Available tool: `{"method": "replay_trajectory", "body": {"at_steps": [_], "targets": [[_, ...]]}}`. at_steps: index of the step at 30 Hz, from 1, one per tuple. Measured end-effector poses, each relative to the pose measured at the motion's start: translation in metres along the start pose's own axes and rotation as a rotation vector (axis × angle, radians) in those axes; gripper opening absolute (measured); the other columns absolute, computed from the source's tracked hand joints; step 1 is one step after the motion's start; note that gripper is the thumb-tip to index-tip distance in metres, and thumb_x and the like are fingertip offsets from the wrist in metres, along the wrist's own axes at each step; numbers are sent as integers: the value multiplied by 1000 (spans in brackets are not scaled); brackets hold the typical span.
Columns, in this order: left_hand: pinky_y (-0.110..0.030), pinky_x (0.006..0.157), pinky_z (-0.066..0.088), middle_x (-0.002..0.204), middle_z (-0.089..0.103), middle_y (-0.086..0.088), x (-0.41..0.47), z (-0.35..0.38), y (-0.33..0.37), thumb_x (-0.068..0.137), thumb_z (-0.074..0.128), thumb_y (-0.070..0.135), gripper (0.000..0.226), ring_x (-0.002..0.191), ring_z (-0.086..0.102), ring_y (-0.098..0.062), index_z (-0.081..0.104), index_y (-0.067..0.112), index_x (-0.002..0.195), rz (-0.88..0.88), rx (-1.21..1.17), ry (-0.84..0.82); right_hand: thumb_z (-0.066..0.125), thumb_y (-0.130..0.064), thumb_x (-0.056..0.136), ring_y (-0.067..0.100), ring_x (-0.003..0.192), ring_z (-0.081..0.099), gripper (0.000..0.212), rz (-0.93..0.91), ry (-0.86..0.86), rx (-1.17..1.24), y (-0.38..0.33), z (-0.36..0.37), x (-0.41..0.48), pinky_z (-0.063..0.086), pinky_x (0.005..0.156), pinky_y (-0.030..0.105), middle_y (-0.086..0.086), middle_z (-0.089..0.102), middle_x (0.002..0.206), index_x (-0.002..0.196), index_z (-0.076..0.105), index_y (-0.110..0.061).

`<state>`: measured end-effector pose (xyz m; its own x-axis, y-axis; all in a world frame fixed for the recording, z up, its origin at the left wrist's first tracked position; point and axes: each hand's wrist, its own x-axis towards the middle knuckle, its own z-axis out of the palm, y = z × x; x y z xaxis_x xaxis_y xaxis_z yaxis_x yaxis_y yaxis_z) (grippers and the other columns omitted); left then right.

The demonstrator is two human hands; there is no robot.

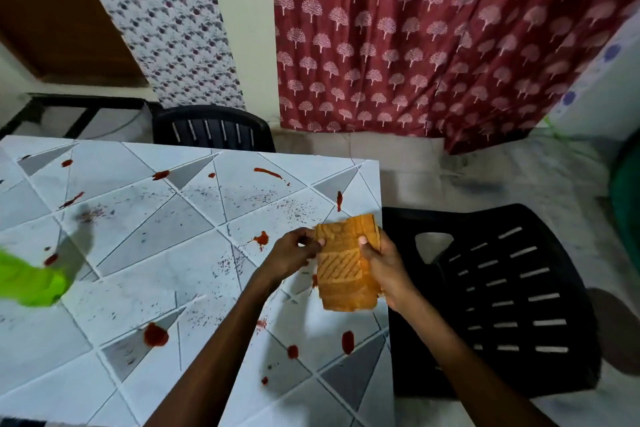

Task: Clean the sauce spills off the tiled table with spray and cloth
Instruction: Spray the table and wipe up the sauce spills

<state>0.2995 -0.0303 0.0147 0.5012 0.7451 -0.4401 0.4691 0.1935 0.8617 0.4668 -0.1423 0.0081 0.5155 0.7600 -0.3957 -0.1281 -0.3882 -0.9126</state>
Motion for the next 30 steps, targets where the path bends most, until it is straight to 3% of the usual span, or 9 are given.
{"method": "replay_trajectory", "body": {"at_steps": [2, 5, 7, 11, 16, 21, 24, 27, 30], "targets": [[-28, 85, 48, 104, 70, 0, 32, -14, -6, 91, 67, 29, 9, 101, 65, -21, 70, 23, 98, 20, 122, 37, 56, -28, 102, 30, 106, 68, 27, -45, 131, -71, -1, -5, 27, 55, 94, 56, 9, 70, 116, 127, 60, -18], [-34, 96, 47, 127, 62, -12, 75, -53, -26, 85, 69, 41, 51, 113, 61, -31, 61, 11, 125, 44, 366, 145, 53, -31, 103, 38, 109, 64, 33, -30, 318, -248, -7, -12, 67, 53, 95, 46, 16, 66, 121, 130, 56, -13], [-44, 94, 51, 132, 57, -17, 100, -83, -47, 79, 69, 52, 70, 105, 64, -39, 53, 11, 134, 26, 474, 206, 53, -28, 103, 41, 110, 62, 34, -8, 418, -402, -5, -15, 95, 49, 89, 38, 22, 65, 120, 130, 56, -8], [-50, 95, 48, 131, 55, -25, 124, -126, -86, 74, 50, 71, 91, 116, 54, -44, 51, 2, 134, 73, 753, 323, 64, -22, 94, 45, 106, 62, 32, 23, 486, -617, 12, 0, 133, 49, 86, 48, 23, 66, 115, 120, 58, -6], [-52, 94, 49, 137, 51, -20, 122, -153, -112, 78, 31, 84, 101, 120, 53, -42, 50, 2, 133, 118, 817, 285, 64, -22, 93, 35, 106, 65, 31, 73, 371, -678, 25, 74, 148, 53, 88, 43, 10, 67, 116, 122, 59, -17], [-47, 96, 48, 144, 49, -13, 122, -168, -120, 91, 33, 61, 72, 123, 51, -36, 50, 9, 138, 172, 858, 263, 61, -19, 97, 25, 114, 62, 36, -45, 151, -608, 21, 174, 141, 48, 95, 37, 4, 64, 127, 133, 56, -19], [-43, 98, 47, 144, 48, -12, 124, -179, -128, 95, 35, 49, 62, 123, 51, -35, 50, 8, 139, 213, 850, 240, 63, -22, 95, 23, 113, 63, 35, -99, -41, -586, 19, 215, 131, 51, 94, 36, 0, 65, 126, 129, 59, -26], [-40, 100, 45, 143, 50, -14, 129, -186, -131, 94, 42, 38, 55, 123, 51, -34, 51, 6, 138, 212, 845, 239, 65, -15, 93, 23, 111, 64, 36, -129, -225, -552, 15, 223, 129, 53, 94, 36, 2, 68, 122, 128, 62, -22], [-42, 101, 45, 140, 52, -16, 130, -183, -130, 92, 49, 32, 52, 122, 52, -35, 54, 5, 136, 203, 822, 262, 61, -6, 92, 26, 115, 62, 45, -55, -255, -472, 5, 201, 139, 56, 97, 46, 6, 65, 128, 135, 59, -21]]}}
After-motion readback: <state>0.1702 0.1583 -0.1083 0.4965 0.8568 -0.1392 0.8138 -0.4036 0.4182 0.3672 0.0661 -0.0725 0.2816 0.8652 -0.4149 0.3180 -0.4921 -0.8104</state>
